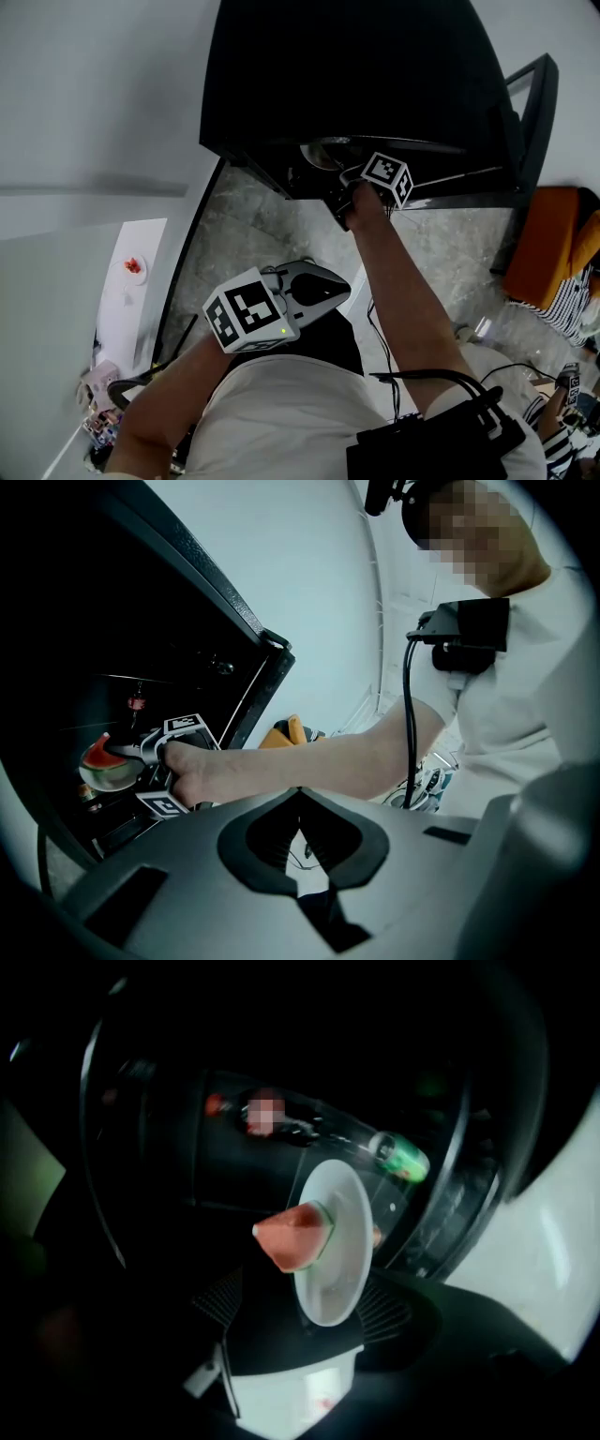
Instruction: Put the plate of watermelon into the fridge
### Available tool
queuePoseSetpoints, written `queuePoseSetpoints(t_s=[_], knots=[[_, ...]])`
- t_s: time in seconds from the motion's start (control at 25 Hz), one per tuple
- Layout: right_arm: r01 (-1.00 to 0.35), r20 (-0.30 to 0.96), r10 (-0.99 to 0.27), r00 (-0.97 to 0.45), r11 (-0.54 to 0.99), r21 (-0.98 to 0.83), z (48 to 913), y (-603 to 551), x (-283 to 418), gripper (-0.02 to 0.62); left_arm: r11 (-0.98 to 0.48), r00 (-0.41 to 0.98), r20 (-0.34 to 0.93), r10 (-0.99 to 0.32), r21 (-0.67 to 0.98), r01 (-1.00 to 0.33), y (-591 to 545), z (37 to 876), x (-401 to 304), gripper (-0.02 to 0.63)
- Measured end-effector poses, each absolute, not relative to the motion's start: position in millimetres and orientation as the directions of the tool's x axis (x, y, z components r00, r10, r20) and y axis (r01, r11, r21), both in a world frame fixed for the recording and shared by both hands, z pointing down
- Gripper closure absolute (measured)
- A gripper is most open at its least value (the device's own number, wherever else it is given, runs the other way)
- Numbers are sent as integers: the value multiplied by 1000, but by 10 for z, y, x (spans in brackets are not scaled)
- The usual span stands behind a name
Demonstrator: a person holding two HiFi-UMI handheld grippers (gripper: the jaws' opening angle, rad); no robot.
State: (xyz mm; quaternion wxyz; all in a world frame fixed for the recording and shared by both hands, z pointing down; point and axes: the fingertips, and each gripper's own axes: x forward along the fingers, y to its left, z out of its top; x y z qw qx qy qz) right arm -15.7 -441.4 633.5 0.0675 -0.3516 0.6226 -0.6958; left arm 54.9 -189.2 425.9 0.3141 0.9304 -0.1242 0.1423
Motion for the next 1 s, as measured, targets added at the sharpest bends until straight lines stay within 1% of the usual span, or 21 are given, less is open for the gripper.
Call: queuePoseSetpoints(t_s=[0.12,0.24,0.4,0.52,0.68,0.8,1.0], knots=[[-484,435,-524,-732,-49,-874,6321,-4372,-169,229,-768,930,341,-138,557,-318,-1899,4273,541,594],[-540,426,-534,-730,69,-839,6313,-4341,-176,229,-764,932,339,-130,564,-312,-1890,4296,546,594],[-632,455,-517,-725,238,-738,6351,-4253,-188,229,-761,934,335,-122,573,-305,-1869,4317,558,594],[-702,510,-498,-701,357,-616,6413,-4196,-192,229,-758,936,333,-117,579,-301,-1862,4332,553,594],[-752,602,-465,-649,512,-415,6504,-4099,-232,230,-755,936,333,-117,583,-301,-1855,4355,534,594],[-767,649,-470,-599,569,-296,6553,-4065,-230,230,-751,936,331,-117,587,-302,-1851,4364,515,594],[-773,665,-479,-573,586,-244,6570,-4055,-223,232,-747,937,329,-120,592,-303,-1831,4376,490,594]])
